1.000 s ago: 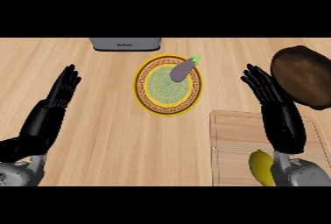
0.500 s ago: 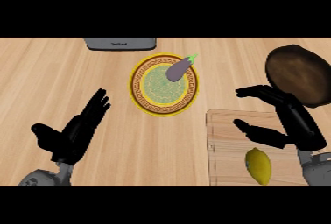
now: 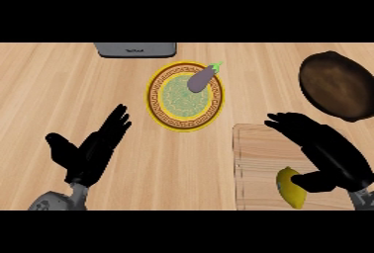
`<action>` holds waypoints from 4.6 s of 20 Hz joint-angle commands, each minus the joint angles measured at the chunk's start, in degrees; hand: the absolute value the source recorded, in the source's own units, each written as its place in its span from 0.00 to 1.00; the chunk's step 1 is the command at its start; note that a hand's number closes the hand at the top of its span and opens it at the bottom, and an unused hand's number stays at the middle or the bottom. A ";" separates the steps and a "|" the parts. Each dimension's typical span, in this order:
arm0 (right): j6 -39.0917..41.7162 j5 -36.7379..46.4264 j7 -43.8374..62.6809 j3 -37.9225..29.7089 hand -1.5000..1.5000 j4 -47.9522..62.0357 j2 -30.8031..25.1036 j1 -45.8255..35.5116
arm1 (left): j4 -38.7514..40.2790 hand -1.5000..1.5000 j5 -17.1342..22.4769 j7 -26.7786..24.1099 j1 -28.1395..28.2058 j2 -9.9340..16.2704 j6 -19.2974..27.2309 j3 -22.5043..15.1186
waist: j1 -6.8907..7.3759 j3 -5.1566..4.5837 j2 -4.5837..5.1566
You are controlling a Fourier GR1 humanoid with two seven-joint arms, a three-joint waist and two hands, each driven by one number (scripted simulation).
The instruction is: Pick the lemon from the cutting board and place it in the pan
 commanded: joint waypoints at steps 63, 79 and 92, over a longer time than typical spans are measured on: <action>15.90 24.05 7.72 11.57 1.00 -6.50 1.71 10.25 | 0.06 0.50 -8.53 2.96 3.90 -8.28 -6.27 9.62 | -2.49 0.78 -0.05; -6.48 -20.53 -21.91 -23.92 1.00 -10.30 -3.00 25.30 | -1.94 0.50 -8.65 5.59 2.21 -7.57 -6.18 10.55 | -2.71 0.58 -0.17; 3.21 -25.06 -33.72 -31.88 1.00 25.02 -2.08 5.18 | -0.62 0.50 -11.41 5.52 1.56 -12.18 -7.42 7.03 | 1.55 0.43 0.48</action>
